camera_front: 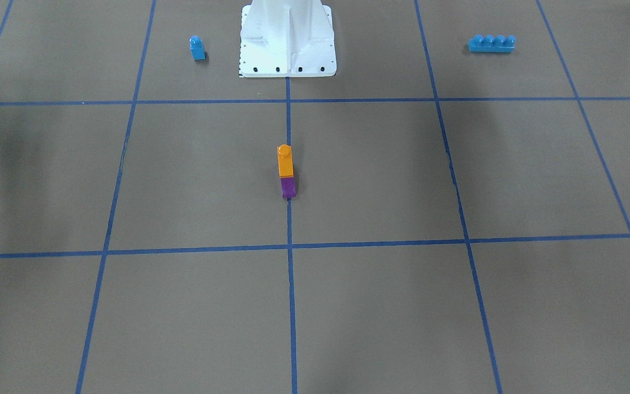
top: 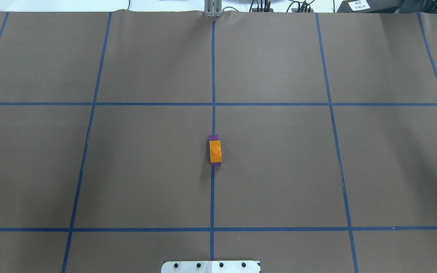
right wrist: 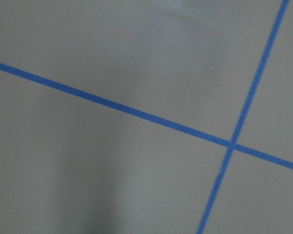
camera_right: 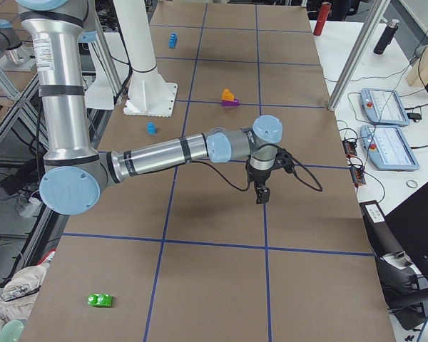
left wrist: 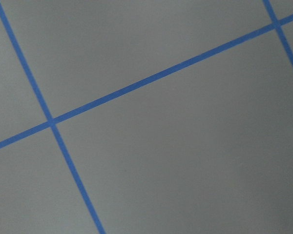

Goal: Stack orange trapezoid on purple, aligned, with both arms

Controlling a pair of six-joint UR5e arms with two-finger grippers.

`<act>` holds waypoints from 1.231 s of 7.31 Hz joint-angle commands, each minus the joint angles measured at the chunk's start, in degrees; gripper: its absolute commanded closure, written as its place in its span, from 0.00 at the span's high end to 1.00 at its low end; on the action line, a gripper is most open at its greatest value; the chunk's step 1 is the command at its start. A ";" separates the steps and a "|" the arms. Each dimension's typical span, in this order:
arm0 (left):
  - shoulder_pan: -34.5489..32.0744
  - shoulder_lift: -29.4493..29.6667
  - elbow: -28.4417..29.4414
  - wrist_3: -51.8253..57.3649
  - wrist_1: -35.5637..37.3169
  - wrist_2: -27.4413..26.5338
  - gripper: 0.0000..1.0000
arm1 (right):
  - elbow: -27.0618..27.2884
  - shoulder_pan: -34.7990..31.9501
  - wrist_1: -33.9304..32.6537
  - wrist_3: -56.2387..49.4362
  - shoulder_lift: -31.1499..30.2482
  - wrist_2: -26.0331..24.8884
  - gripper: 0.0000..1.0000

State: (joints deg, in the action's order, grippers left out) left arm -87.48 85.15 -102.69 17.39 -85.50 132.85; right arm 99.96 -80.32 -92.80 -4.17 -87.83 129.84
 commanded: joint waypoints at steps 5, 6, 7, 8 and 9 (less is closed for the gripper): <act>-6.20 -3.76 1.26 1.15 -1.42 4.32 1.00 | -0.82 -9.42 0.51 -7.61 -8.76 1.38 1.00; -6.21 -3.41 1.18 1.25 -1.51 4.34 1.00 | -0.82 -9.42 0.51 -7.61 -8.85 1.38 1.00; -6.39 -3.84 1.09 1.25 -2.03 4.52 1.00 | -0.82 -9.42 0.51 -7.61 -8.85 1.38 1.00; -6.39 -3.85 1.00 1.16 -2.21 4.43 1.00 | -0.82 -9.42 0.60 -7.61 -8.85 1.38 1.00; -6.48 -3.94 1.09 0.64 -2.22 3.91 1.00 | -0.82 -9.42 0.51 -7.61 -8.94 1.38 1.00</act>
State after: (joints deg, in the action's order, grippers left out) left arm -93.85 81.32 -101.61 18.45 -87.59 137.13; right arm 99.14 -89.73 -92.25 -11.78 -96.70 131.22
